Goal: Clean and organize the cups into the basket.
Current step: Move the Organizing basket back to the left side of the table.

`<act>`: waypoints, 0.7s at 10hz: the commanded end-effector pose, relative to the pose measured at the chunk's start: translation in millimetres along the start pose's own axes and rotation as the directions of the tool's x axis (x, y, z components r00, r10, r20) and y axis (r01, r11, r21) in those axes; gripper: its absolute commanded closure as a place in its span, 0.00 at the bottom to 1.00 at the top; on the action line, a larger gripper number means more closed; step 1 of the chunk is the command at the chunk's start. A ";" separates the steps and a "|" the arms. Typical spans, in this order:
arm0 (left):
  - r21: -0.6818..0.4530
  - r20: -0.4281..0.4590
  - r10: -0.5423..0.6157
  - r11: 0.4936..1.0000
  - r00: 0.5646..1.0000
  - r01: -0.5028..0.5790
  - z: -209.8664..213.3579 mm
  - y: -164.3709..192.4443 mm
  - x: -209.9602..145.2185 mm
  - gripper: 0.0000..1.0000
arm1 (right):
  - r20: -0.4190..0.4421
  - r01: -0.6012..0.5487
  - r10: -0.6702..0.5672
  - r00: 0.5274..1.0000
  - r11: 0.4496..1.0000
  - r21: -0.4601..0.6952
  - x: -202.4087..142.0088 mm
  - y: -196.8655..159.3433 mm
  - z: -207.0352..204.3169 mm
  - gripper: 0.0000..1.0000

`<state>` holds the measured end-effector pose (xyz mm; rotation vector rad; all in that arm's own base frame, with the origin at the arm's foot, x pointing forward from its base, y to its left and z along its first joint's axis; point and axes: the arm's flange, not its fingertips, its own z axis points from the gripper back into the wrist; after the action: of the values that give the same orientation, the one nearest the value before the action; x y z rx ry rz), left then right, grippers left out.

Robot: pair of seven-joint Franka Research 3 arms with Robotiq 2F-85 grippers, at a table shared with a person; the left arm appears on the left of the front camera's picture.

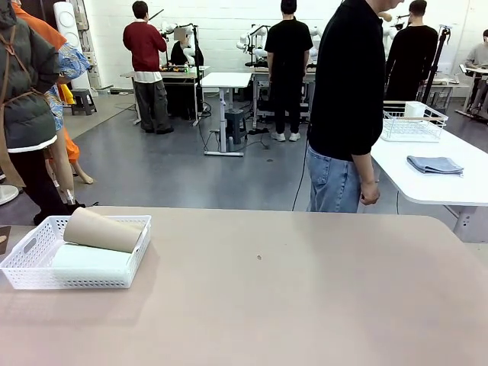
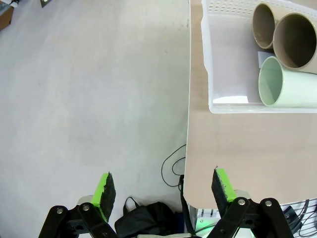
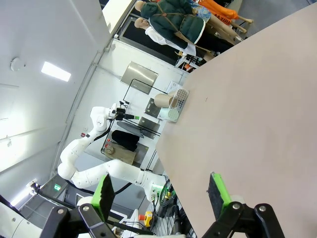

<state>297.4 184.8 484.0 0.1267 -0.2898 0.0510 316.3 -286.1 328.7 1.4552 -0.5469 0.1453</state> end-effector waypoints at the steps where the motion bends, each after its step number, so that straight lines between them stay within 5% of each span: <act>1: 0.000 -0.006 0.009 1.000 1.000 -0.009 -1.6 -3.3 1.8 0.00 | -0.007 -0.002 0.002 1.000 1.000 -0.002 0.7 2.0 -0.7 0.00; 5: -0.001 -0.001 -0.002 1.000 1.000 0.002 -0.3 -0.7 0.4 0.00 | -0.007 -0.002 0.002 1.000 1.000 -0.002 0.7 2.0 -0.7 0.00; 7: -0.378 -0.104 -0.026 0.926 0.994 -0.016 6.6 47.0 6.9 0.00 | -0.007 -0.002 0.002 1.000 1.000 -0.002 0.7 2.0 -0.7 0.00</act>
<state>293.4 200.3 482.9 -0.0573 -0.2519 0.0298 316.2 -286.2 328.7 1.4552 -0.5470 0.1451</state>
